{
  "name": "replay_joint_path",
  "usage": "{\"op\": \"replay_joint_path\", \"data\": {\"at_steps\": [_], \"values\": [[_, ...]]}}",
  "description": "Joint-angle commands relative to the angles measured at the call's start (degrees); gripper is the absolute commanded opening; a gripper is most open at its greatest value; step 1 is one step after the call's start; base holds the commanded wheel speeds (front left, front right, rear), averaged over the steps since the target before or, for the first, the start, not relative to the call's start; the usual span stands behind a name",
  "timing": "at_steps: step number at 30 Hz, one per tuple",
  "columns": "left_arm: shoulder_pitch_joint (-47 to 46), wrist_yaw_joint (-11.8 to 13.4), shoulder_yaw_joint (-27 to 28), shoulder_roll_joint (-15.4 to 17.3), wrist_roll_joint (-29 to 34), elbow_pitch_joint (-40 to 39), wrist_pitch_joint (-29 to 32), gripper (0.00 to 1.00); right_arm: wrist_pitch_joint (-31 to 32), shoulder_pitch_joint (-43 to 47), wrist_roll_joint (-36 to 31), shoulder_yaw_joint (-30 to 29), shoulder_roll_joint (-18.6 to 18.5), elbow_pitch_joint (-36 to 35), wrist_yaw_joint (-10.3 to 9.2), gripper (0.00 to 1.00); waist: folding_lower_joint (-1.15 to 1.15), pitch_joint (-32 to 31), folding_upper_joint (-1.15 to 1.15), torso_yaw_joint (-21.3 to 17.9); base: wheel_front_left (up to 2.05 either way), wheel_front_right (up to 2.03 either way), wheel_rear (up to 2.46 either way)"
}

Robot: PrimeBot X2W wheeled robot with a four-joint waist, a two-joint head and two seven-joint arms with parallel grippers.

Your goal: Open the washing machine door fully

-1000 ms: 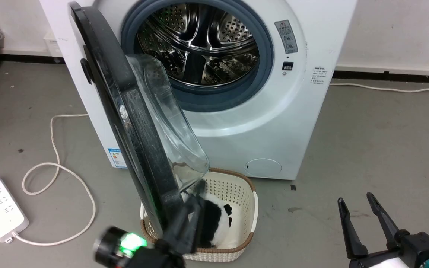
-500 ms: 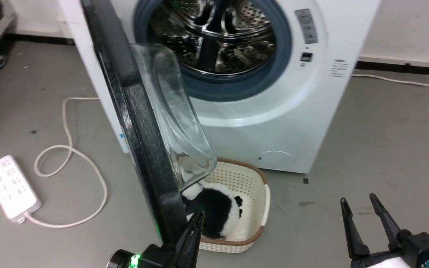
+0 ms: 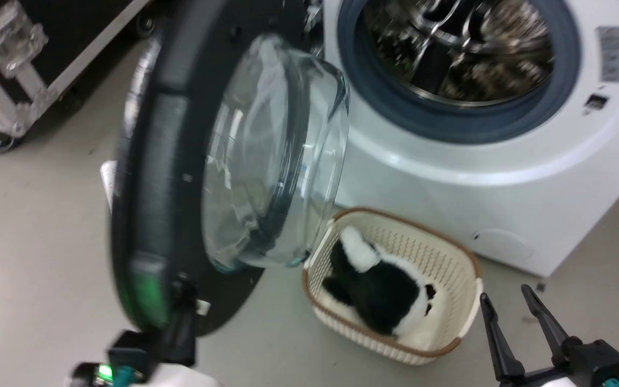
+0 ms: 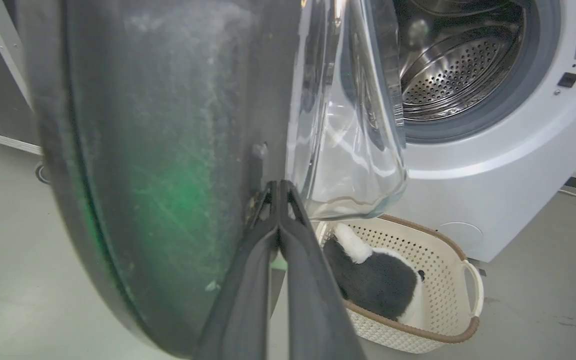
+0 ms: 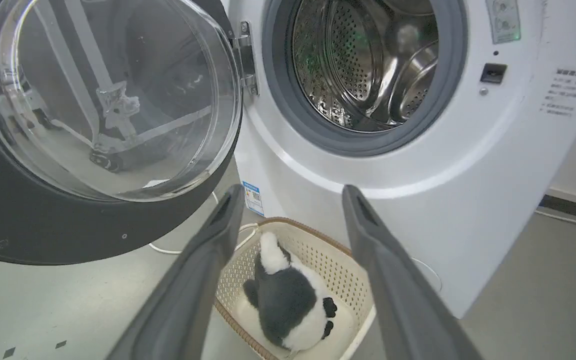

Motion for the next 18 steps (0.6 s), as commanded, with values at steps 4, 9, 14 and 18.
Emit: {"op": "replay_joint_path", "data": {"at_steps": [4, 9, 14, 18], "values": [[-2.89, 0.48, 3.52, 1.75, -2.01, -0.2, 0.14, 0.0, -0.25, -1.31, -1.43, 0.51, 0.2, -0.58, 0.05, 1.0, 0.0, 4.85, 0.0, 1.65, 0.0, 0.0, 0.0], [-7.26, -1.05, 7.36, 5.9, -3.92, 1.92, 0.64, 0.0, -0.25, -2.38, -2.36, 0.47, -0.48, -0.8, 0.05, 1.0, 0.0, 8.49, 0.0, 0.84, 0.0, 0.0, 0.0], [-12.12, -1.93, 12.15, 11.07, -5.59, 6.3, 1.03, 0.0, -0.25, -3.62, -2.43, -0.11, -1.55, -1.22, 0.05, 1.0, 0.0, 11.68, 0.0, -0.77, 0.0, 0.0, 0.0], [-16.47, -2.37, 16.39, 15.35, -7.25, 11.67, 0.07, 0.0, -0.25, -4.72, -2.27, -0.37, -2.21, -1.47, 0.05, 1.0, 0.0, 13.85, 0.0, -2.43, 0.0, 0.0, 0.0]]}}
